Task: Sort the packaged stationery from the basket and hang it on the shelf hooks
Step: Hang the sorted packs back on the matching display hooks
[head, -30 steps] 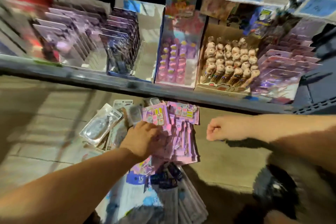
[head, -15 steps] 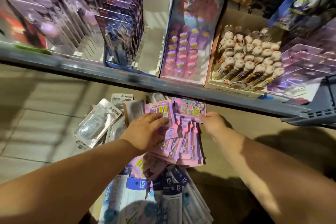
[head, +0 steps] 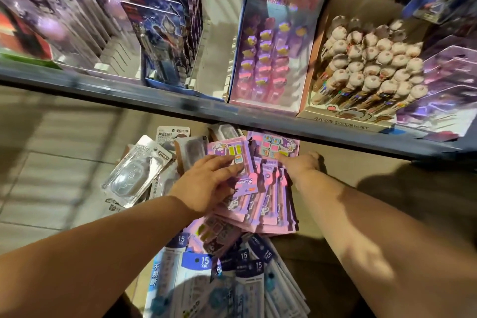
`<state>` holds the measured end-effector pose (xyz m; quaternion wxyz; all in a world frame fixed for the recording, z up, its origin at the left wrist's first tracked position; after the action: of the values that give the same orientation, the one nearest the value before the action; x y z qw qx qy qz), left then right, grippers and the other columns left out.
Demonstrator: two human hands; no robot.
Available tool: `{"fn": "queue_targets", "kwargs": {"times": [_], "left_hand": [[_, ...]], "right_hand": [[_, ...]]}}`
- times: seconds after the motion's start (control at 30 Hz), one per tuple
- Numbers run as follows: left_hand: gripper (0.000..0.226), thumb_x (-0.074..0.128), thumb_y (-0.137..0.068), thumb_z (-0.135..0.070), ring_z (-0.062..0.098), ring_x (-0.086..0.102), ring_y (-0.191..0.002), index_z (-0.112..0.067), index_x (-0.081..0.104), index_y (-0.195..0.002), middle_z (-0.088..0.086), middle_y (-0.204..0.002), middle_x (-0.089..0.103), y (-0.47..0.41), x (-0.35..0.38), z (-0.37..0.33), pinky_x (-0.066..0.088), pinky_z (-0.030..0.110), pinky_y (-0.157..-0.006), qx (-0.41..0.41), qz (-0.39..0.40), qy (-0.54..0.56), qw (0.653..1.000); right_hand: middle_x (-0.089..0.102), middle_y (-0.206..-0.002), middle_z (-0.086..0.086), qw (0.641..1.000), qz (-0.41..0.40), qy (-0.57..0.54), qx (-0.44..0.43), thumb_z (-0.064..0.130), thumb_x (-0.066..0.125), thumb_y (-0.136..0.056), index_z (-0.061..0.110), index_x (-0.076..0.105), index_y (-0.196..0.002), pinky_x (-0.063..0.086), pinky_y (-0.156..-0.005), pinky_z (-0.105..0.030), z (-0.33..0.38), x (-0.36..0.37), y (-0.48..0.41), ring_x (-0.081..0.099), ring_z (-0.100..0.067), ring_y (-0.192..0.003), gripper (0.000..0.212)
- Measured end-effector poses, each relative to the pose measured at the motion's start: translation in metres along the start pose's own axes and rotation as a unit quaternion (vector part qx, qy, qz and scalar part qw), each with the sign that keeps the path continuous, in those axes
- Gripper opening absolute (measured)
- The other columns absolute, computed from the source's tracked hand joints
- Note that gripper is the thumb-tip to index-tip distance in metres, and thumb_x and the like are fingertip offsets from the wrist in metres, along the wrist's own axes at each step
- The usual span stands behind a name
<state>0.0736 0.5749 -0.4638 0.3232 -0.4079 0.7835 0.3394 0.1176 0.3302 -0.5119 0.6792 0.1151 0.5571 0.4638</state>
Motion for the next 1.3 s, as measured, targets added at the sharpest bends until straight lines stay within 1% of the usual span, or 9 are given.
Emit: {"fn": "queue_targets", "kwargs": {"times": [0.07,0.13,0.2,0.33,0.5,0.67,0.9,1.13,1.3], "left_hand": [[0.060,0.046,-0.087,-0.044,0.029,0.032,-0.139,-0.034,0.040,-0.146,-0.001,-0.154,0.038,-0.001,0.002,0.001,0.026,0.038,-0.114,-0.005,0.012,-0.003,1.000],[0.057,0.051,-0.090,-0.041,0.031,0.032,-0.139,-0.032,0.041,-0.146,0.001,-0.153,0.038,-0.001,0.003,0.001,0.025,0.038,-0.114,-0.004,0.013,-0.001,1.000],[0.058,0.051,-0.087,-0.040,0.034,0.036,-0.136,-0.030,0.045,-0.144,0.003,-0.151,0.043,0.000,0.002,0.001,0.028,0.042,-0.112,-0.002,0.013,-0.002,1.000],[0.055,0.058,-0.081,-0.036,0.041,0.052,-0.121,-0.025,0.058,-0.135,0.009,-0.138,0.057,0.001,0.002,-0.003,0.040,0.049,-0.101,0.012,-0.007,-0.022,1.000],[0.053,0.059,-0.088,-0.035,0.037,0.042,-0.132,-0.027,0.052,-0.139,0.007,-0.145,0.049,0.001,0.001,-0.002,0.033,0.045,-0.108,-0.006,0.000,-0.010,1.000],[0.071,0.043,-0.083,-0.070,0.022,0.029,-0.140,-0.033,0.045,-0.144,-0.005,-0.152,0.039,-0.005,-0.001,-0.005,0.020,0.032,-0.115,-0.056,0.057,0.018,0.997],[0.043,0.054,-0.097,-0.040,0.021,0.047,-0.127,-0.025,0.054,-0.137,0.002,-0.135,0.058,0.000,-0.021,-0.011,0.034,0.028,-0.106,-0.072,0.050,0.068,0.994],[0.037,0.054,-0.099,-0.033,0.018,0.056,-0.118,-0.019,0.059,-0.133,0.003,-0.129,0.063,0.007,-0.029,-0.018,0.034,0.016,-0.092,-0.097,0.018,0.123,0.987],[0.036,0.056,-0.096,-0.039,0.020,0.060,-0.108,-0.016,0.065,-0.123,0.003,-0.117,0.065,0.010,-0.025,-0.012,0.036,0.017,-0.082,-0.138,-0.015,0.171,0.975]], "right_hand": [[0.057,-0.077,-0.008,0.999,0.021,-0.031,0.013,0.038,0.077,-0.079,0.004,0.036,-0.111,0.048,-0.070,-0.029,-0.004,0.002,-0.001,0.055,-0.019,-0.059,0.062],[0.066,-0.078,-0.008,0.995,0.044,-0.084,0.024,0.042,0.080,-0.074,-0.002,0.052,-0.109,0.054,-0.075,-0.031,-0.010,0.006,0.001,0.065,-0.023,-0.064,0.063],[0.068,-0.078,-0.007,0.986,0.070,-0.144,0.040,0.036,0.075,-0.081,0.002,0.062,-0.105,0.053,-0.073,-0.030,-0.021,0.009,0.000,0.065,-0.024,-0.067,0.044],[0.059,-0.076,-0.002,0.965,0.071,-0.244,0.067,0.027,0.061,-0.094,0.012,0.058,-0.083,0.038,-0.057,-0.025,-0.046,-0.003,0.005,0.052,-0.014,-0.064,0.019],[0.065,-0.087,-0.004,0.910,0.065,-0.402,0.083,0.012,0.061,-0.093,0.012,0.061,-0.090,0.047,-0.074,-0.030,-0.072,-0.028,0.020,0.062,-0.017,-0.082,0.003],[0.066,-0.090,-0.008,0.896,0.075,-0.435,0.054,-0.004,0.056,-0.090,0.010,0.059,-0.094,0.052,-0.062,-0.028,-0.084,-0.044,0.039,0.065,-0.020,-0.080,0.015],[0.066,-0.112,-0.018,0.900,0.019,-0.436,-0.011,-0.006,0.071,-0.077,0.014,0.040,-0.134,0.055,-0.072,-0.039,-0.089,-0.053,0.069,0.068,-0.031,-0.094,0.068],[0.064,-0.104,-0.006,0.889,0.102,-0.446,-0.026,-0.012,0.068,-0.078,0.040,0.026,-0.139,0.053,-0.067,-0.037,-0.048,-0.008,0.117,0.065,-0.028,-0.097,0.090],[0.062,-0.109,-0.004,0.925,0.101,-0.363,-0.045,-0.004,0.075,-0.076,0.037,0.033,-0.132,0.057,-0.069,-0.037,-0.038,0.027,0.129,0.063,-0.025,-0.098,0.081]]}}
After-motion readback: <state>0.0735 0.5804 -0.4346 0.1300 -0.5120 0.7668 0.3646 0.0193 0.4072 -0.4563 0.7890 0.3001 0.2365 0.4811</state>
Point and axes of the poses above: each hand's wrist, its own y-axis away from the middle knuckle, its own x-axis out of the palm, z = x × y, the point moved 7 cm from there along -y, towards the middle knuckle
